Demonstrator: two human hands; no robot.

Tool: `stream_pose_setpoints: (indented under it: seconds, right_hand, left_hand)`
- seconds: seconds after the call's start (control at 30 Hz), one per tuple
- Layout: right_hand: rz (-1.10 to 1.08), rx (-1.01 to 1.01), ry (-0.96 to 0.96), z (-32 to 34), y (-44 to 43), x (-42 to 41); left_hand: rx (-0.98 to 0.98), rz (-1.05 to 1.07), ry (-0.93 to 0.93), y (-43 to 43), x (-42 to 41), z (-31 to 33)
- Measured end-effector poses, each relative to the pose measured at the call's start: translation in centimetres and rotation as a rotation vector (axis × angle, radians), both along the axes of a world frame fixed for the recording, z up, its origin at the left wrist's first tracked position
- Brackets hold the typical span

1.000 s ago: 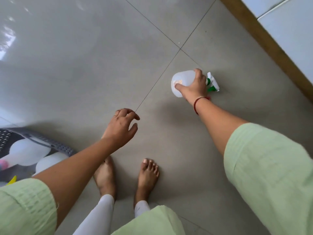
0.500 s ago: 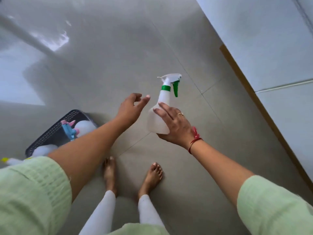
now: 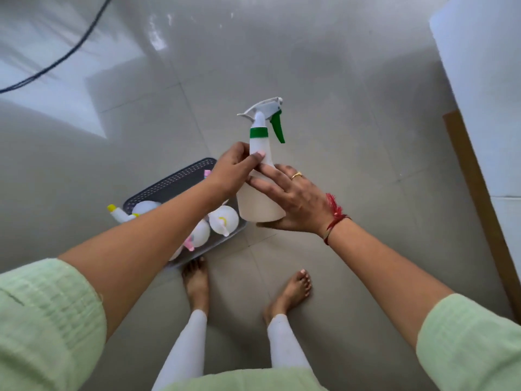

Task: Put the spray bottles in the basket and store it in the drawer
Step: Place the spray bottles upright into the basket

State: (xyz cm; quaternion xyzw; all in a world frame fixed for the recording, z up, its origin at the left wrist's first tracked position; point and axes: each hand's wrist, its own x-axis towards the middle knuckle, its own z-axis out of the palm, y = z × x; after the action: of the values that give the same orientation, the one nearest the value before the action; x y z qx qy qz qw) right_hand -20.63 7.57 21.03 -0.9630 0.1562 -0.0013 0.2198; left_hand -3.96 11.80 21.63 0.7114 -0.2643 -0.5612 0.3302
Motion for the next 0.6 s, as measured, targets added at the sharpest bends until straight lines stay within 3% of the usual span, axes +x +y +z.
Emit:
stream_pose_setpoints:
  seconds: [0.17,0.3,0.4,0.47,0.6]
  right_hand:
    - [0.017,0.034,-0.161,5.9,0.8,6.7]
    - [-0.049,0.095,-0.392,8.6,1.6,11.8]
    - [-0.25,0.135,-0.522,8.2,2.2,15.2]
    - [-0.442,0.266,-0.57,6.9,3.0,17.4]
    - [-0.833,0.583,-0.418,5.2,4.0,21.4]
  left_hand:
    - [-0.172,-0.022,-0.131,1.6,6.8,5.8]
    - [-0.283,0.114,-0.137,2.9,11.4,7.8]
    - [-0.265,0.273,-0.124,4.5,14.1,6.4]
    - [-0.218,0.304,-0.192,6.4,15.4,4.5]
    - [-0.164,0.185,-0.342,10.3,15.7,1.2]
